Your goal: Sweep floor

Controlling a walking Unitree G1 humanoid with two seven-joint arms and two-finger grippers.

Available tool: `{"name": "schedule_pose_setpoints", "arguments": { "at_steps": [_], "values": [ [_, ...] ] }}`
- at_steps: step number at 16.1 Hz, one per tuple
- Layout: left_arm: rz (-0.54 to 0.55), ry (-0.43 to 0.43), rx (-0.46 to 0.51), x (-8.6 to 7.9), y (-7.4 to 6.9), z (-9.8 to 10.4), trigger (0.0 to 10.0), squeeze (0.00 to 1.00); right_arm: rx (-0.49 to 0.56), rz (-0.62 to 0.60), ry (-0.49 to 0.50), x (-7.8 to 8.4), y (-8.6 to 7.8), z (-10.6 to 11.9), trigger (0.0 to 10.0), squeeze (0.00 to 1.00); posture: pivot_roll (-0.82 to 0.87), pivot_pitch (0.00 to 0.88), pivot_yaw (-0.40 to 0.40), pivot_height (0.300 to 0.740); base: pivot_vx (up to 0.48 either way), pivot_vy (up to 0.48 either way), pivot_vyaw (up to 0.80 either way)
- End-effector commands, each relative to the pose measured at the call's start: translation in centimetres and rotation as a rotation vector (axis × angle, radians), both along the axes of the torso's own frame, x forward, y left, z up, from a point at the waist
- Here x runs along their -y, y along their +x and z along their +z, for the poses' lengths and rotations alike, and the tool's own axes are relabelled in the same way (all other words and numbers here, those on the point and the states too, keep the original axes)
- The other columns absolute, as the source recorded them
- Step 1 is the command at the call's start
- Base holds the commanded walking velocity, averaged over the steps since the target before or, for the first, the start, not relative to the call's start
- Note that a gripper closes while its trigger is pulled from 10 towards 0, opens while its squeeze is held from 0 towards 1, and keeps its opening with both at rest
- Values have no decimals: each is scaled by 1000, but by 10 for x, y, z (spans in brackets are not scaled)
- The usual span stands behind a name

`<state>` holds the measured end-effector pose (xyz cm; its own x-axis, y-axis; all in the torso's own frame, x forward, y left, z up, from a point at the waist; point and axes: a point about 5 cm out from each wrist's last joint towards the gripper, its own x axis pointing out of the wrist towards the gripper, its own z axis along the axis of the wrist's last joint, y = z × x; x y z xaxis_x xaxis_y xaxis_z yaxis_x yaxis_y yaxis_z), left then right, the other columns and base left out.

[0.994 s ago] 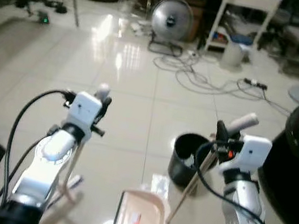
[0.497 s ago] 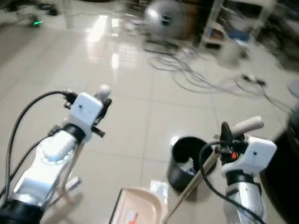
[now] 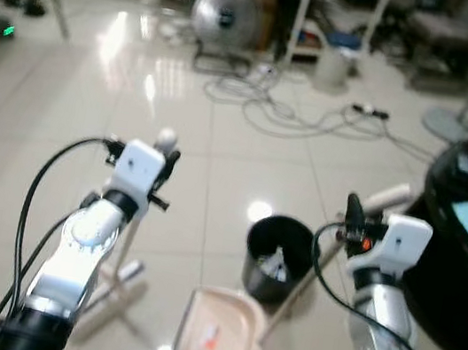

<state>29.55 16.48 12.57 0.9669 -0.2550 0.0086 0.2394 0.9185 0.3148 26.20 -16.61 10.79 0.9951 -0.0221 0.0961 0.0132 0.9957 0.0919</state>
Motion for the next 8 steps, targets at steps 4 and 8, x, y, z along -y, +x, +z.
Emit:
{"name": "schedule_pose_setpoints", "arguments": {
  "at_steps": [4, 8],
  "values": [
    [-28, -15, 40, 8, 2, 8, 10000, 0, 11, -37, -34, 10, -2, 2, 10000, 0, 0, 42, -3, 740, 360, 0, 0],
    [-30, -44, 59, 13, 7, 8, 10000, 0, 12, -64, -41, 11, -1, -5, 10000, 0, 13, 79, 14, 740, 0, 0, 0]
  ]
}}
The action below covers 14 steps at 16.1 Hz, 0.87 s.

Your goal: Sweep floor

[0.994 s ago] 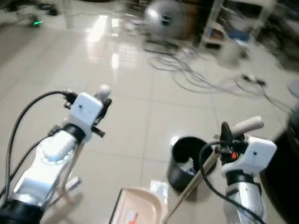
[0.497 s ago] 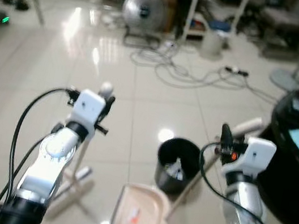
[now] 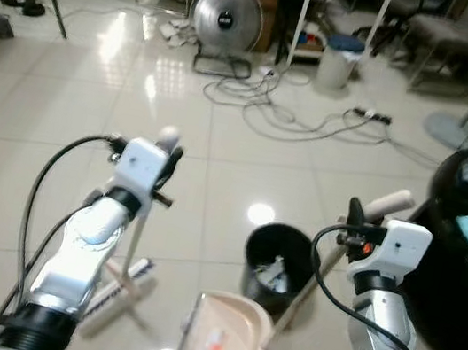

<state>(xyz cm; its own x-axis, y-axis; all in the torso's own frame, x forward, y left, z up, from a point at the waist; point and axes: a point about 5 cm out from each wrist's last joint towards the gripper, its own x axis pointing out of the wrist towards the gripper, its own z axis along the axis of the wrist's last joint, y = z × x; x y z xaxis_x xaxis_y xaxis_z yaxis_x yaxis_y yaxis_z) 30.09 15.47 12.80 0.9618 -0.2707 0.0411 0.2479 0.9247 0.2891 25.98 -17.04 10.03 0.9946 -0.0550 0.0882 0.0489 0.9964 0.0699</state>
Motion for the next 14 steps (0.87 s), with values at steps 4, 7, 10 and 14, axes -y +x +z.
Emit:
{"name": "schedule_pose_setpoints", "arguments": {
  "at_steps": [4, 7, 10, 14],
  "values": [
    [-32, -60, 55, 13, 11, 6, 10000, 0, 41, -63, -33, 10, 9, -1, 10000, 0, 24, 121, 31, 740, 0, 0, 0],
    [-59, -36, 77, 25, 20, 5, 10000, 0, 57, -68, -28, 9, 19, -2, 10000, 0, 33, 175, 48, 740, 0, 0, 0],
    [-67, -54, 74, 28, 26, 2, 10000, 0, 57, -88, -52, 11, 24, -4, 10000, 0, 37, 236, 51, 740, 0, 0, 0],
    [-89, -71, 103, 36, 31, 3, 10000, 0, 64, -110, -82, 17, 33, -4, 10000, 0, 32, 297, 53, 740, 0, 0, 0]
  ]
}}
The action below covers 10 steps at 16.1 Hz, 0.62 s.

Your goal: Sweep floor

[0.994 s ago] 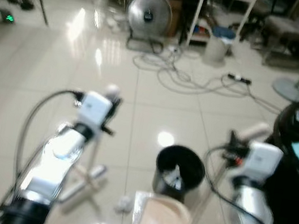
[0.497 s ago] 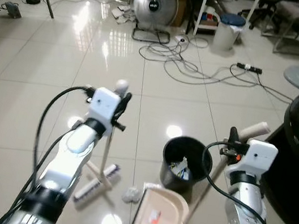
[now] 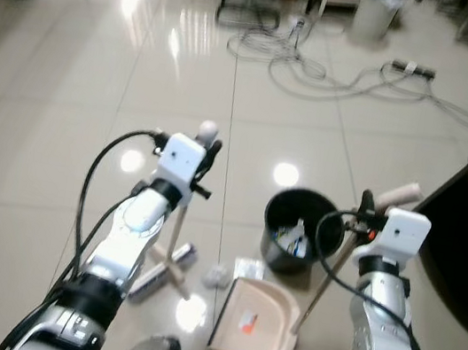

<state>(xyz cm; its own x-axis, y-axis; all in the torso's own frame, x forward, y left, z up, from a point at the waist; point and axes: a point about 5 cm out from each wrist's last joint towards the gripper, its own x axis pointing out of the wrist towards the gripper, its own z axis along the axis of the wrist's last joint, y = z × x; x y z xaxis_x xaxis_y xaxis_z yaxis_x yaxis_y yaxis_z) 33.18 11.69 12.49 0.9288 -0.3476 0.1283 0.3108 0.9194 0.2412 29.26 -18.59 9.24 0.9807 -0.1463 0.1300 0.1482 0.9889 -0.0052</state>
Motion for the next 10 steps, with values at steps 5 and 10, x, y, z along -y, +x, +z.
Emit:
{"name": "schedule_pose_setpoints", "arguments": {
  "at_steps": [5, 10],
  "values": [
    [-20, -88, 52, 19, 8, 4, 10000, 0, 80, -26, -45, 2, 7, 9, 10000, 0, 21, 325, 59, 740, 0, 0, 0],
    [-103, -56, 8, 41, 8, -8, 10000, 0, 26, -19, -89, -11, 13, -5, 10000, 0, 28, 328, 73, 740, 0, 0, 0]
  ]
}}
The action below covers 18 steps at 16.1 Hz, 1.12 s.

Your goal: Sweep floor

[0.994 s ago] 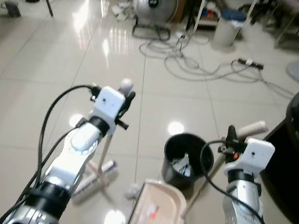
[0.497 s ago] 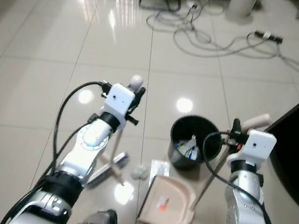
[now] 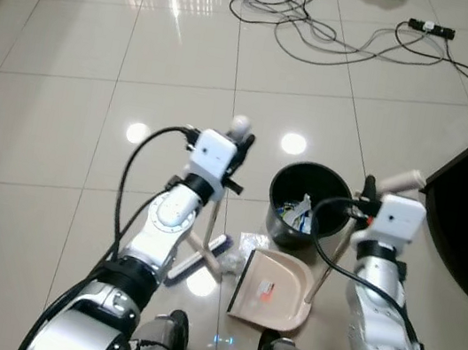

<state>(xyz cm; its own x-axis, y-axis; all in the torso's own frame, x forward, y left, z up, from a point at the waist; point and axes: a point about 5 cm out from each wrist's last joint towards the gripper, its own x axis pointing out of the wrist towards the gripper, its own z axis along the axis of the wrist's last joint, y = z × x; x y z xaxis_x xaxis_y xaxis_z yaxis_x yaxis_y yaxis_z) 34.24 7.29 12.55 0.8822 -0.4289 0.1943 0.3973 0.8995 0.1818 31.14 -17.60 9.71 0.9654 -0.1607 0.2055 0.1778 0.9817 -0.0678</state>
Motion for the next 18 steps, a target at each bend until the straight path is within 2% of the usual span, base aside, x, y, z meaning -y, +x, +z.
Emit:
{"name": "schedule_pose_setpoints", "arguments": {
  "at_steps": [1, 3, 6, 7, 8, 11, 14, 18],
  "values": [
    [-22, 0, -37, 5, -3, -9, 10000, 0, -66, 3, -16, -6, -3, -16, 10000, 0, 32, 325, 76, 740, 0, 0, 0],
    [-20, -117, -47, 12, 2, 5, 10000, 0, -96, -4, 2, -11, 1, -20, 10000, 0, 48, 315, 73, 740, 0, 0, 0],
    [-11, -266, -6, 13, 10, 31, 10000, 0, -103, -9, 17, -13, 4, -23, 10000, 0, 56, 304, 67, 740, 0, 0, 0],
    [-18, -277, 7, 13, 10, 35, 10000, 0, -102, -10, 15, -13, 5, -23, 10000, 0, 56, 299, 66, 740, 0, 0, 0],
    [-15, -300, 42, 6, 12, 47, 10000, 0, -96, -14, 14, -10, 6, -22, 10000, 0, 53, 284, 56, 740, 0, 0, 0],
    [14, -331, 68, -11, 17, 60, 10000, 0, -89, -6, 25, -9, 7, -20, 10000, 0, 28, 235, 27, 740, 0, 0, 0],
    [61, -246, 127, -46, 16, 71, 10000, 0, -46, 93, 43, -14, 5, -13, 10000, 0, 13, 178, -11, 740, 0, 0, 0],
    [212, -180, 172, -99, 18, 77, 10000, 0, 5, 127, 130, -10, 1, -9, 10000, 0, 16, 131, -29, 740, 0, 0, 0]
  ]
}}
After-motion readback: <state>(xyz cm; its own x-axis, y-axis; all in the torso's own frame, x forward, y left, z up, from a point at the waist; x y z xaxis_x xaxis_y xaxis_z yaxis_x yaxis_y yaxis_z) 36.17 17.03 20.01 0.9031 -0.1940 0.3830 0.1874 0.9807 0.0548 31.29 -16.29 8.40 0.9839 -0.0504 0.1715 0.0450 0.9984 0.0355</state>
